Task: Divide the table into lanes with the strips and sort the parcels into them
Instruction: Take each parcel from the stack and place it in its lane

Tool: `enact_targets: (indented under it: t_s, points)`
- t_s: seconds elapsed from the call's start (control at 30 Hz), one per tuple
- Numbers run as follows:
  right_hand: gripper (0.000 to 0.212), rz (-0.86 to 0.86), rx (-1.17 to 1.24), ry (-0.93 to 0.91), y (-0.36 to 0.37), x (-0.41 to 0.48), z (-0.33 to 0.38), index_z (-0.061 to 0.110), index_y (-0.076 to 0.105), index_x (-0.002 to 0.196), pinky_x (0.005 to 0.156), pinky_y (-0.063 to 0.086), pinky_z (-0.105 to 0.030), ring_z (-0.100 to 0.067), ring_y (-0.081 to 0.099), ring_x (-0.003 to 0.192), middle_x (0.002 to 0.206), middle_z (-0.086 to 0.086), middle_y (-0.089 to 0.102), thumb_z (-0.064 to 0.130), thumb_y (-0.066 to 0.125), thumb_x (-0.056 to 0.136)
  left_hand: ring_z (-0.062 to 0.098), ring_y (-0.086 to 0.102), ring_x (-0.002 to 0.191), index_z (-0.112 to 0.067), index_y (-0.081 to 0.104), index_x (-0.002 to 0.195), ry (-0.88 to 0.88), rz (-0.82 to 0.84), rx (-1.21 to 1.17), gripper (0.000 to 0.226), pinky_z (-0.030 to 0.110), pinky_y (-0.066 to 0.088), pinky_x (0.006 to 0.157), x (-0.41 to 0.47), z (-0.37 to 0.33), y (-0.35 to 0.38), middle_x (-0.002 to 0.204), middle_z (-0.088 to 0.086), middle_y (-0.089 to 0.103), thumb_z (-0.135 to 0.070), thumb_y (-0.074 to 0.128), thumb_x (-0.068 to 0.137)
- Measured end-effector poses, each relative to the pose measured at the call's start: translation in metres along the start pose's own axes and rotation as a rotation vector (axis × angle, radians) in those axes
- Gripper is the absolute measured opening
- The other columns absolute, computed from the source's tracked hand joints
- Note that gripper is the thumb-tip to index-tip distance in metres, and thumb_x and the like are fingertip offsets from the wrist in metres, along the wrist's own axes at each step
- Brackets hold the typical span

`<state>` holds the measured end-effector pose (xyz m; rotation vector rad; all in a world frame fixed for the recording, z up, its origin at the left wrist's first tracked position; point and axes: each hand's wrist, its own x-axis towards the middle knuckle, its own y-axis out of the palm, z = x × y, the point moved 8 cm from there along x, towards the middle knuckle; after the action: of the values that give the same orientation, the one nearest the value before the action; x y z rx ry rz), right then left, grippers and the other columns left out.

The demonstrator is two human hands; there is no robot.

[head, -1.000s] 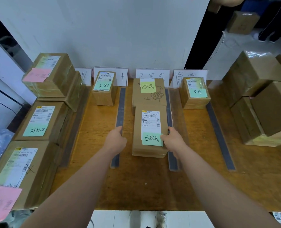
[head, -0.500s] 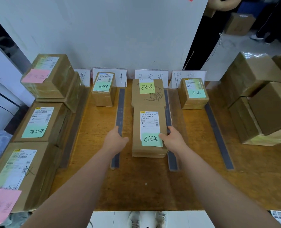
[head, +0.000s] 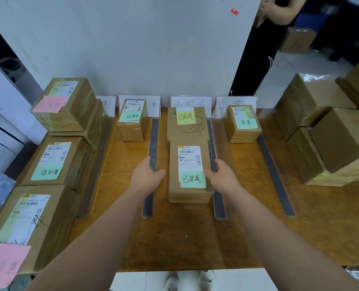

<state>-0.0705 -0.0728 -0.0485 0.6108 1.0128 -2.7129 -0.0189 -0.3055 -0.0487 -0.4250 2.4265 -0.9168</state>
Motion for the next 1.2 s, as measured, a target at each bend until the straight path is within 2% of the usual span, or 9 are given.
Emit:
enact_targets:
  t_s: [0.1, 0.23, 0.33, 0.43, 0.5, 0.8, 0.9, 1.07, 1.2]
  points:
    - [0.065, -0.049, -0.023, -0.053, -0.013, -0.009, 0.01, 0.016, 0.024, 0.152, 0.101, 0.046, -0.039, -0.025, 0.039, 0.138, 0.154, -0.005, 0.036, 0.027, 0.056, 0.096, 0.025, 0.035, 0.143, -0.018, 0.024, 0.156, 0.072, -0.009, -0.012, 0.075, 0.043, 0.038, 0.11, -0.008, -0.019, -0.009, 0.158, 0.004, 0.033, -0.029, 0.064, 0.093]
    - [0.063, -0.126, -0.056, -0.138, -0.04, -0.024, 0.027, 0.019, 0.026, 0.152, 0.109, 0.037, -0.04, -0.023, 0.034, 0.141, 0.156, -0.003, 0.032, 0.026, 0.055, 0.097, 0.022, 0.034, 0.143, -0.016, 0.029, 0.153, 0.221, -0.051, 0.017, 0.07, 0.037, 0.035, 0.111, -0.023, -0.059, -0.023, 0.157, 0.003, 0.036, -0.032, 0.062, 0.094]
    - [0.061, -0.188, -0.086, -0.191, -0.067, -0.04, 0.034, 0.021, 0.027, 0.151, 0.11, 0.034, -0.037, -0.02, 0.033, 0.141, 0.155, 0.0, 0.033, 0.027, 0.055, 0.097, 0.021, 0.046, 0.132, -0.015, 0.046, 0.142, 0.335, -0.08, 0.036, 0.052, 0.027, 0.04, 0.094, -0.034, -0.088, -0.026, 0.144, 0.002, 0.051, -0.029, 0.062, 0.095]
    - [0.06, -0.249, -0.124, -0.219, -0.1, -0.055, 0.028, 0.02, 0.028, 0.151, 0.112, 0.03, -0.036, -0.018, 0.031, 0.142, 0.155, 0.0, 0.032, 0.03, 0.054, 0.097, 0.024, 0.044, 0.135, -0.024, 0.038, 0.149, 0.427, -0.072, 0.07, 0.061, 0.039, 0.044, 0.105, -0.046, -0.118, -0.013, 0.149, 0.001, 0.047, -0.036, 0.061, 0.094]
    - [0.058, -0.301, -0.136, -0.22, -0.125, -0.065, 0.019, 0.02, 0.03, 0.15, 0.112, 0.03, -0.035, -0.017, 0.033, 0.141, 0.154, 0.0, 0.035, 0.031, 0.054, 0.097, 0.024, 0.038, 0.14, -0.022, 0.034, 0.152, 0.472, -0.043, 0.078, 0.062, 0.046, 0.035, 0.114, -0.06, -0.142, 0.0, 0.154, 0.001, 0.041, -0.036, 0.057, 0.096]
    - [0.053, -0.512, -0.129, -0.151, -0.264, -0.101, -0.05, 0.017, 0.036, 0.147, 0.108, 0.031, -0.029, -0.017, 0.037, 0.137, 0.151, 0.001, 0.039, 0.031, 0.052, 0.098, 0.019, 0.044, 0.135, -0.024, 0.042, 0.148, 0.719, 0.088, 0.074, 0.053, 0.041, 0.039, 0.112, -0.131, -0.267, 0.086, 0.149, -0.003, 0.045, -0.038, 0.052, 0.097]
    - [0.056, -0.556, -0.105, -0.091, -0.319, -0.104, -0.082, 0.018, 0.035, 0.148, 0.108, 0.034, -0.034, -0.02, 0.038, 0.137, 0.151, -0.001, 0.039, 0.035, 0.051, 0.098, 0.016, 0.044, 0.133, -0.022, 0.043, 0.147, 0.794, 0.124, 0.084, 0.053, 0.034, 0.036, 0.108, -0.152, -0.314, 0.124, 0.149, -0.002, 0.046, -0.038, 0.051, 0.098]
    - [0.05, -0.61, -0.068, -0.082, -0.415, -0.099, -0.124, 0.017, 0.042, 0.144, 0.1, 0.039, -0.031, -0.023, 0.048, 0.128, 0.143, -0.002, 0.049, 0.032, 0.053, 0.097, 0.013, 0.047, 0.129, -0.021, 0.042, 0.148, 0.792, 0.174, 0.021, 0.053, 0.028, 0.036, 0.102, -0.18, -0.397, 0.181, 0.147, -0.003, 0.047, -0.037, 0.052, 0.099]
    - [0.051, -0.624, -0.031, -0.098, -0.485, -0.081, -0.153, 0.018, 0.042, 0.144, 0.106, 0.037, -0.034, -0.022, 0.045, 0.131, 0.147, -0.002, 0.045, 0.035, 0.052, 0.097, 0.013, 0.051, 0.116, -0.019, 0.044, 0.146, 0.751, 0.197, -0.048, 0.051, 0.024, 0.036, 0.089, -0.187, -0.461, 0.219, 0.142, 0.0, 0.052, -0.035, 0.053, 0.099]
